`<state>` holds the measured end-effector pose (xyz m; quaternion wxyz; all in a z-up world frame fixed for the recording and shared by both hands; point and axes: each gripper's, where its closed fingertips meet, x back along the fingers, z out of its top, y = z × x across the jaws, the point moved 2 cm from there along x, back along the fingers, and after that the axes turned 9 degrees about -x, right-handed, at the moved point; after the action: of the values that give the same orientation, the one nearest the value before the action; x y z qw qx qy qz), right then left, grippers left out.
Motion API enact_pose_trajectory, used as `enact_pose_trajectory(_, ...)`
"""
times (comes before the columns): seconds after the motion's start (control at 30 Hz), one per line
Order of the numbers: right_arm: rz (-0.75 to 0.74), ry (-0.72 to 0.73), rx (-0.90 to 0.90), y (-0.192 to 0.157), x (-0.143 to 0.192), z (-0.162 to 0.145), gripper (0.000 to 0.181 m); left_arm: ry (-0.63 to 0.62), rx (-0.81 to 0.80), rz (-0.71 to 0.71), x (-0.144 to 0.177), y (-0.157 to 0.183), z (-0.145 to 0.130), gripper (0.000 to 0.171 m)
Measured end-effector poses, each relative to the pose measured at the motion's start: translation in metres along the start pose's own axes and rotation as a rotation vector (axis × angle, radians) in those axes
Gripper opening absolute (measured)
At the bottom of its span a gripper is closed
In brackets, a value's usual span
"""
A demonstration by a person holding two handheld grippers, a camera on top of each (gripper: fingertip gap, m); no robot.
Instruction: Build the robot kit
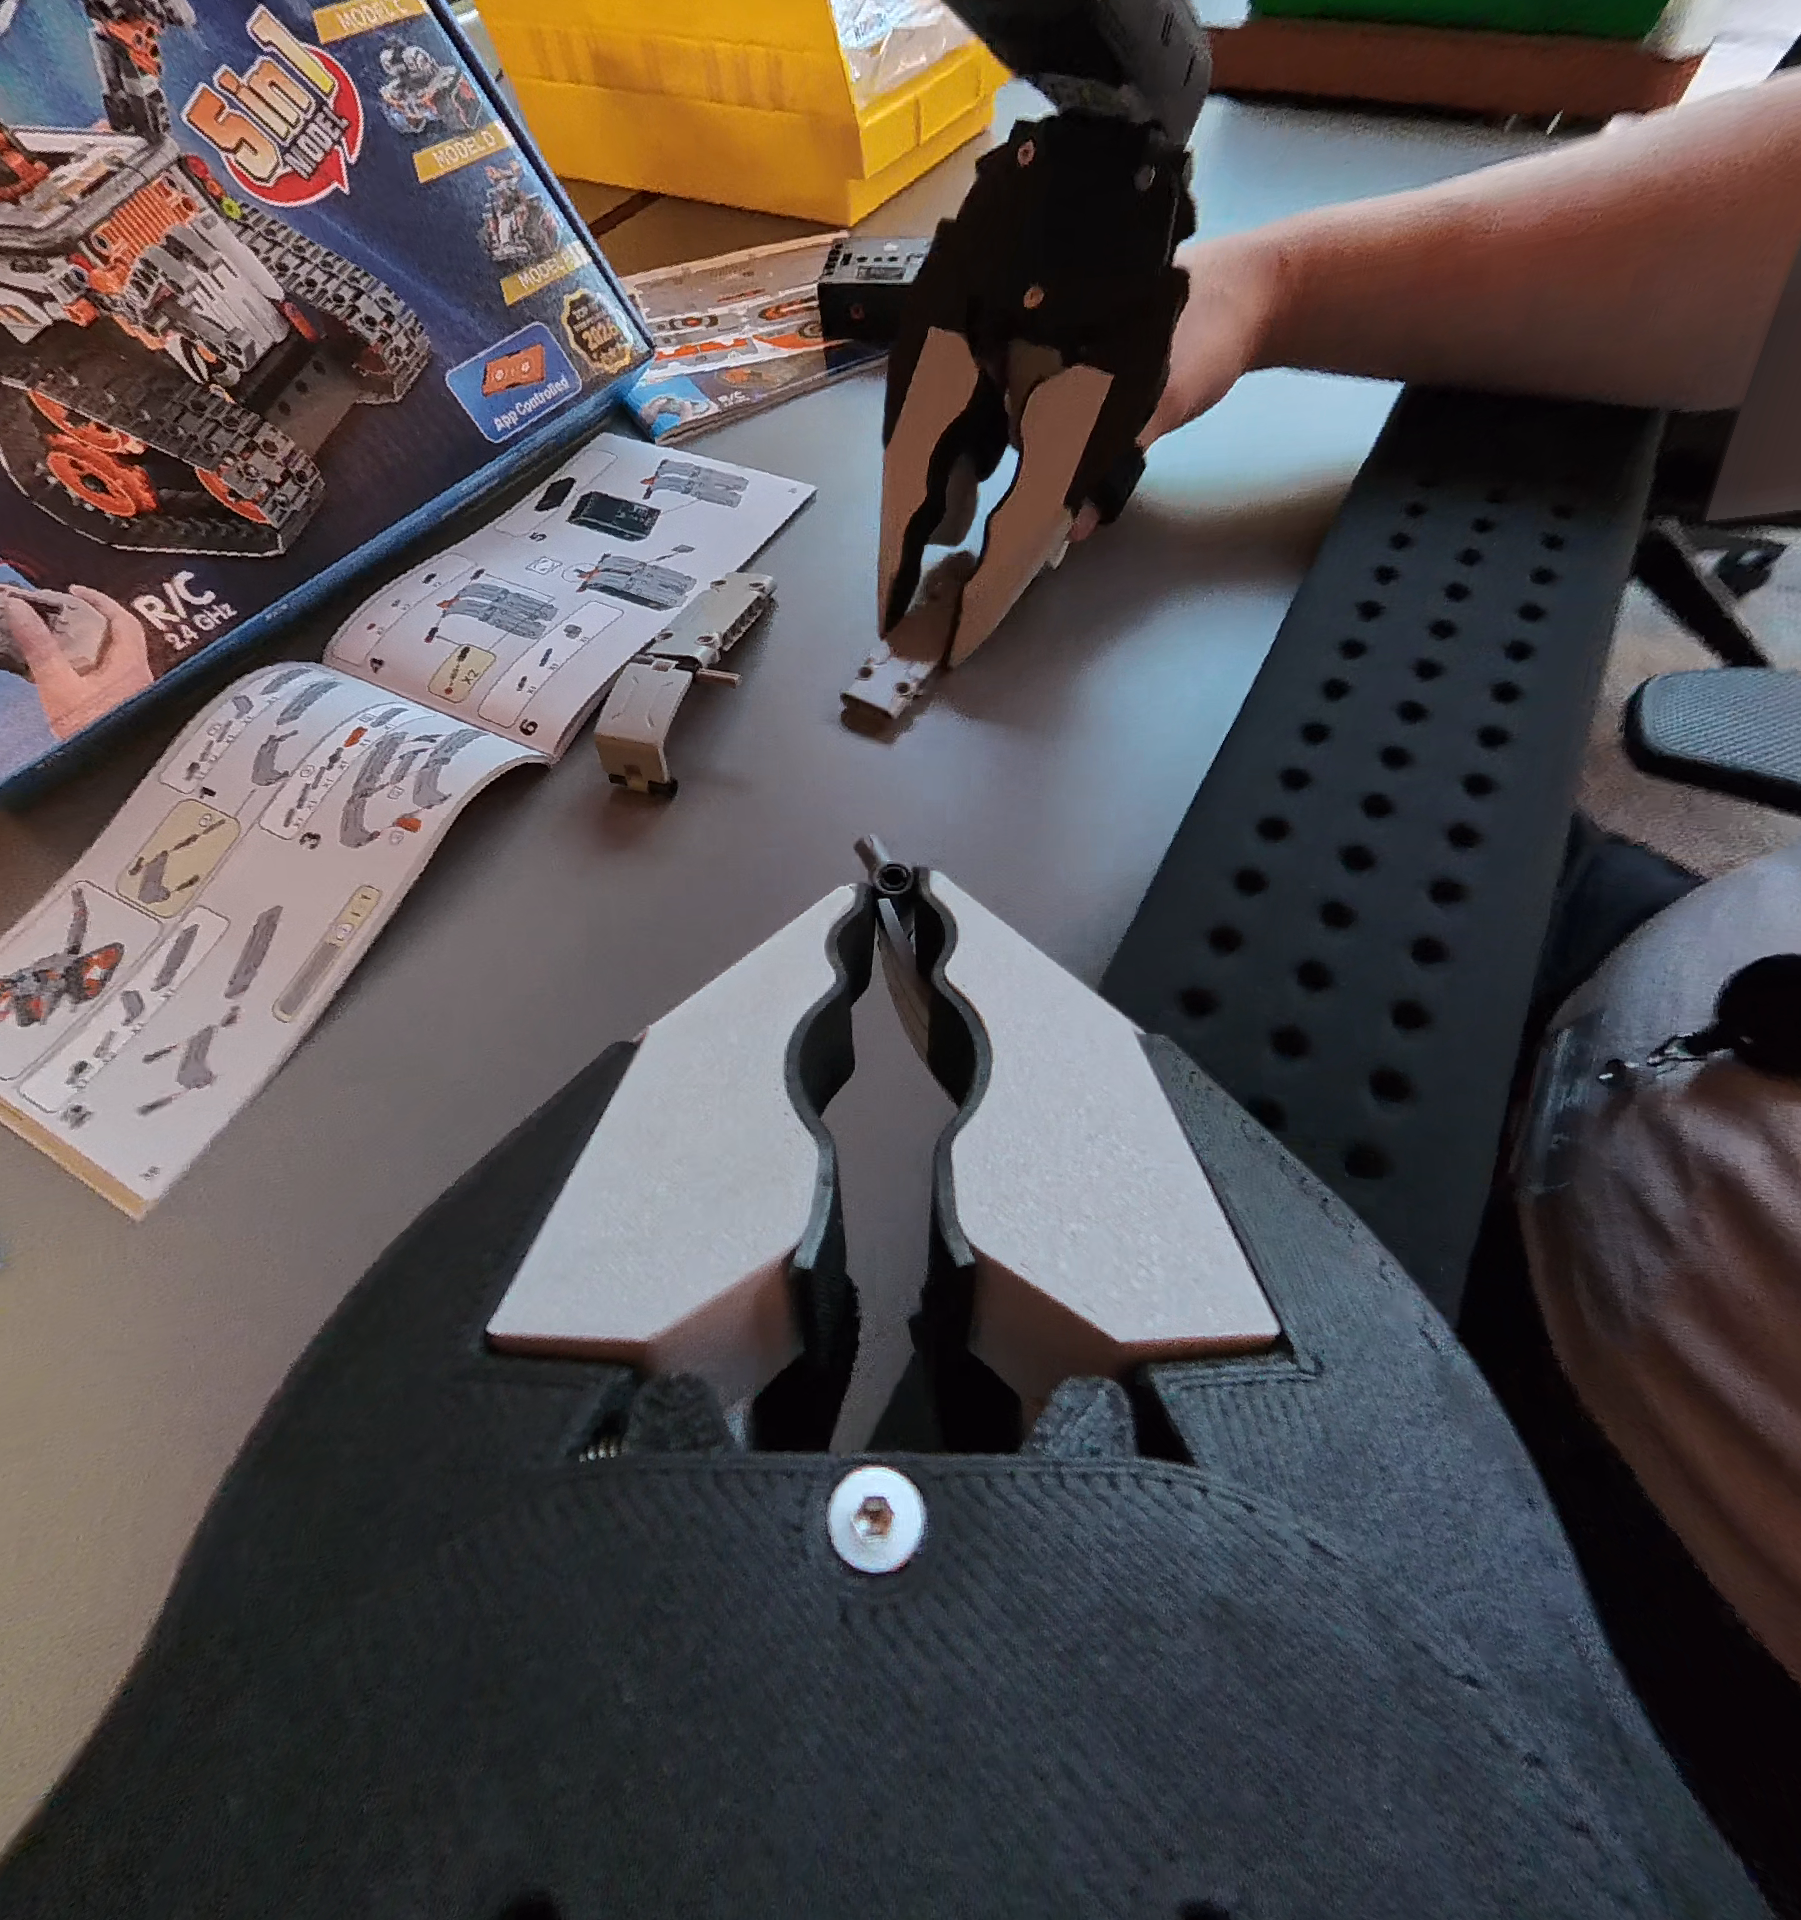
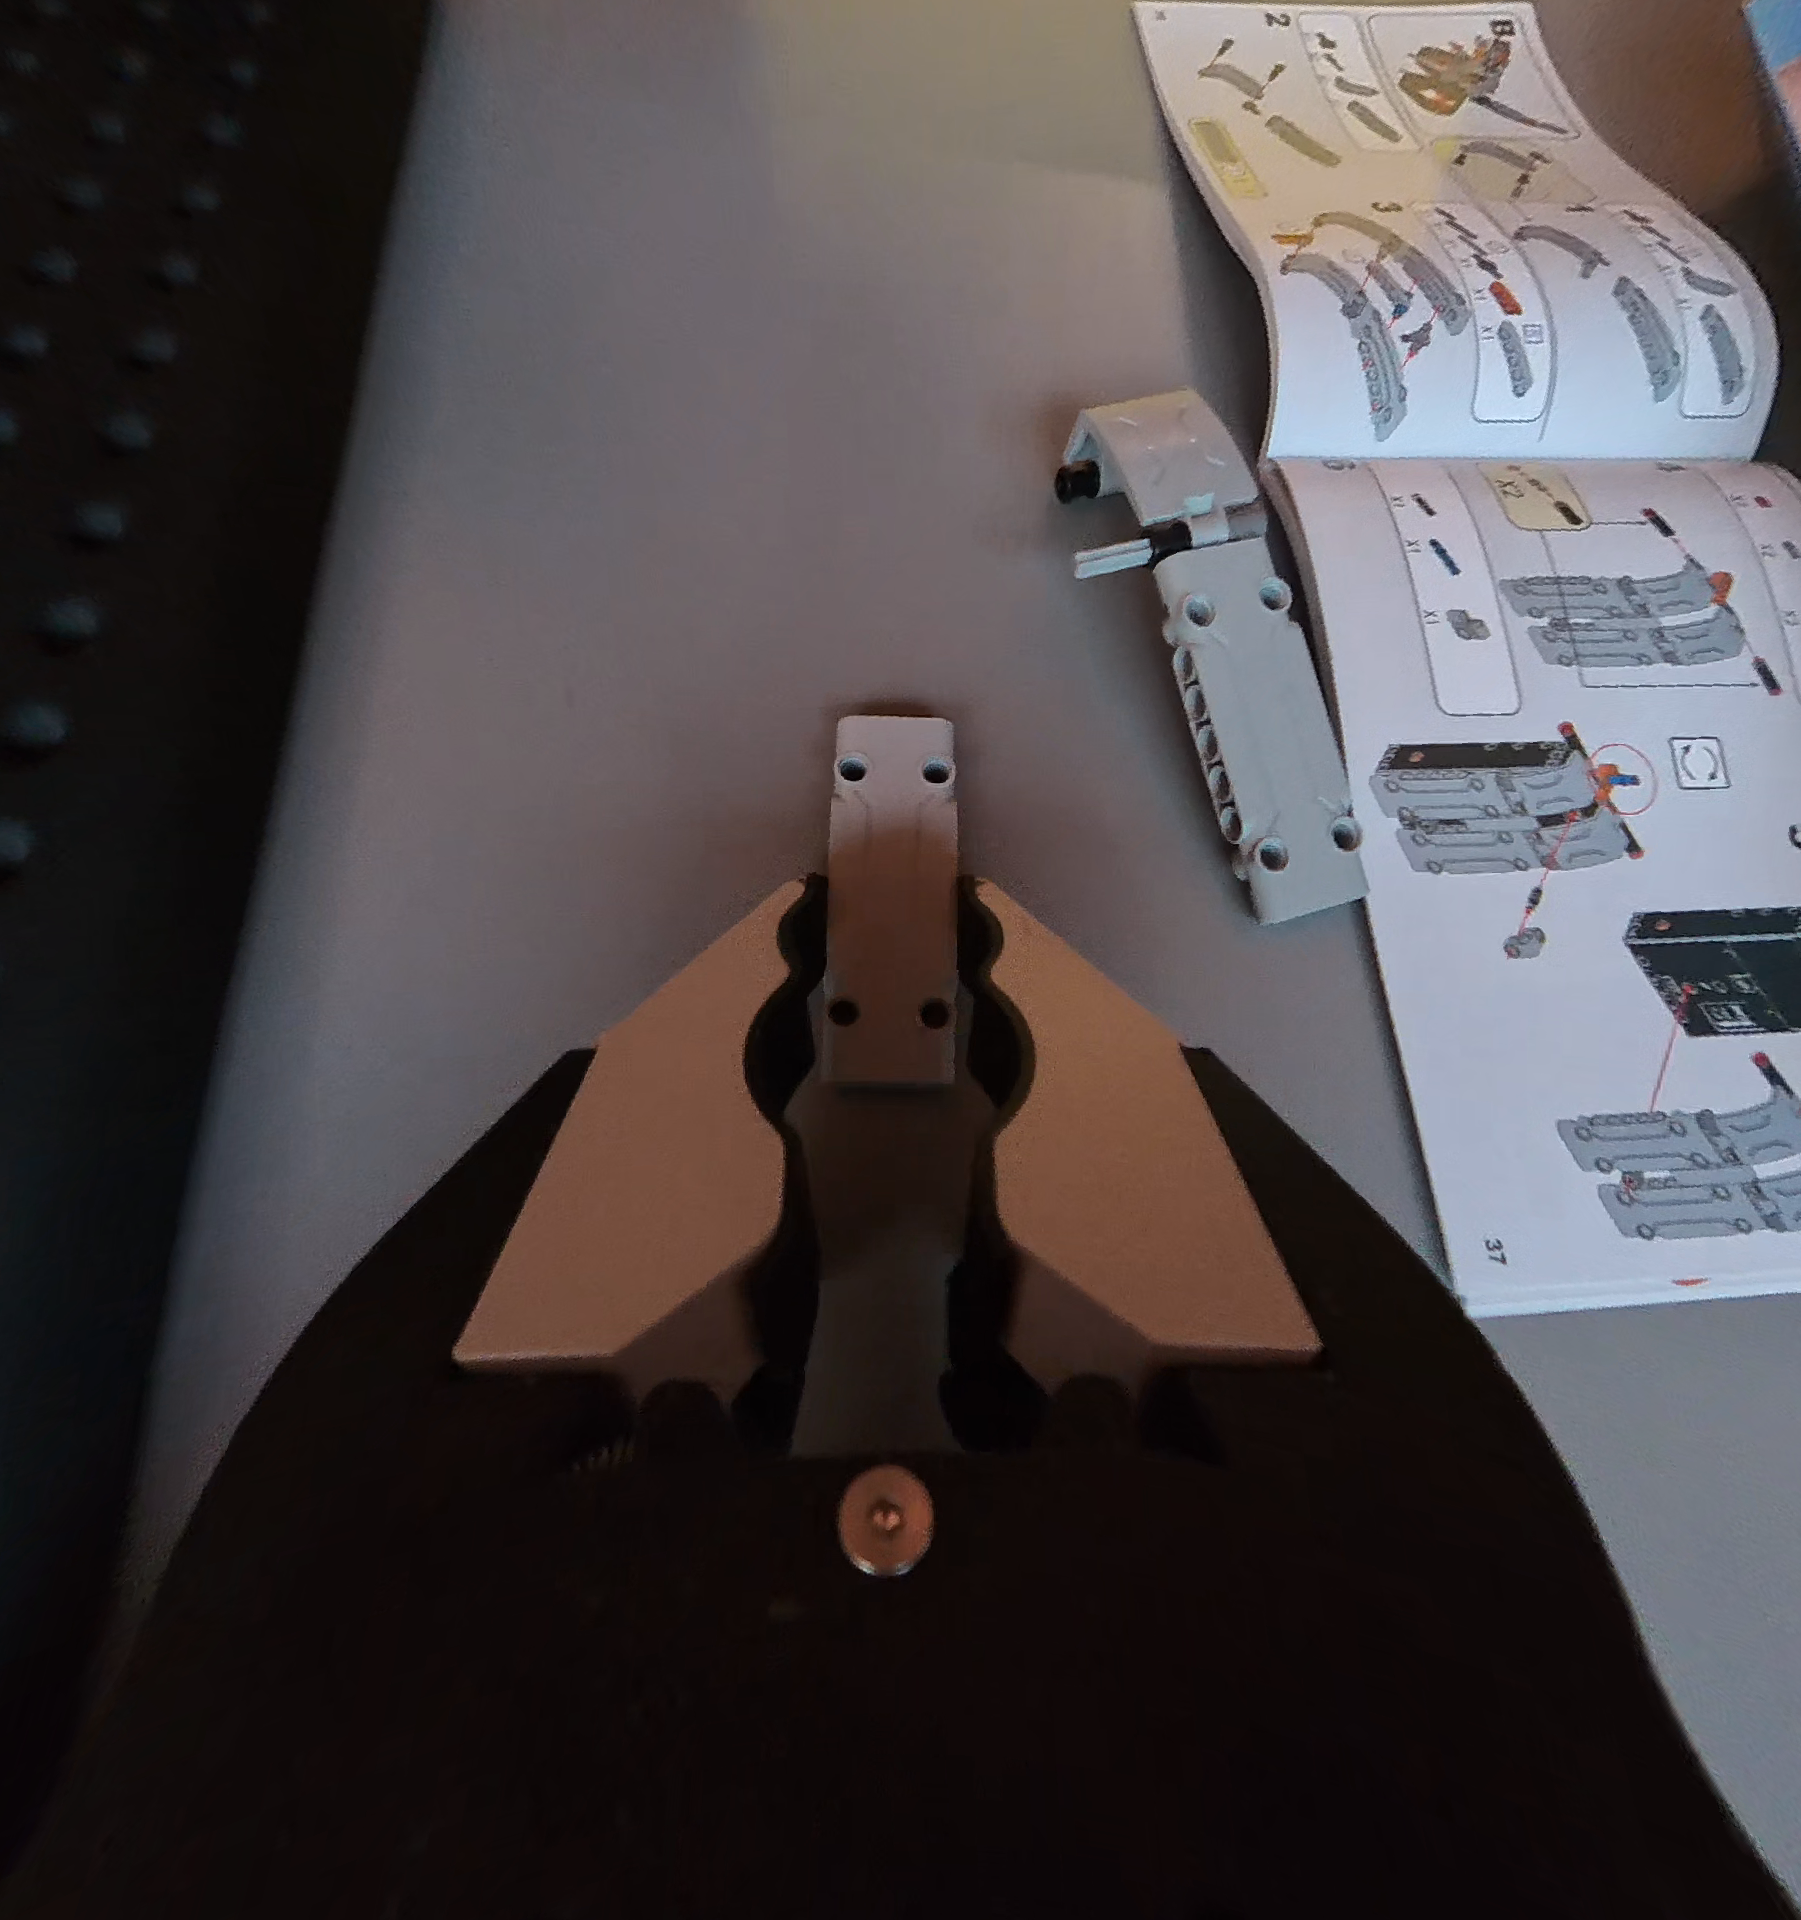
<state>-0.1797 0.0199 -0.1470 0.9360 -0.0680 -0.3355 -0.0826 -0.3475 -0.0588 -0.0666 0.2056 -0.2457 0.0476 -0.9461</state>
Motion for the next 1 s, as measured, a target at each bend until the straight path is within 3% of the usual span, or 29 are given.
enact_pose_trajectory(0.17, 0.052, 0.103, -0.013, -0.015, 0.000, 0.024, 0.024, -0.104, -0.284, 0.102, -0.025, -0.015, 0.002, 0.006)
enact_pose_trajectory(0.3, 0.118, 0.221, -0.125, -0.042, 0.011, 0.053, 0.024, -0.205, -0.668, 0.185, -0.049, -0.026, 0.000, 0.006)
enact_pose_trajectory(0.4, 0.115, 0.248, -0.236, -0.043, 0.010, 0.052, 0.024, -0.212, -0.939, 0.203, -0.066, -0.027, 0.004, 0.005)
enact_pose_trajectory(0.47, 0.055, 0.239, -0.211, -0.035, 0.012, 0.044, 0.024, -0.169, -1.065, 0.170, -0.079, -0.021, 0.006, 0.006)
enact_pose_trajectory(0.6, 0.100, 0.244, -0.103, -0.027, 0.028, 0.027, 0.024, -0.083, -1.142, 0.073, -0.106, -0.014, 0.007, 0.006)
enact_pose_trajectory(0.73, 0.264, 0.255, -0.273, -0.014, 0.048, 0.009, 0.024, 0.021, -1.143, -0.023, -0.131, -0.010, 0.020, 0.006)
enact_pose_trajectory(0.9, 0.305, 0.235, -0.311, -0.004, 0.050, 0.003, 0.024, 0.097, -1.207, -0.029, -0.152, -0.005, 0.021, 0.005)
enact_pose_trajectory(1.0, 0.344, 0.216, -0.336, -0.004, 0.045, 0.006, 0.024, 0.073, -1.272, -0.029, -0.150, -0.002, 0.008, 0.006)
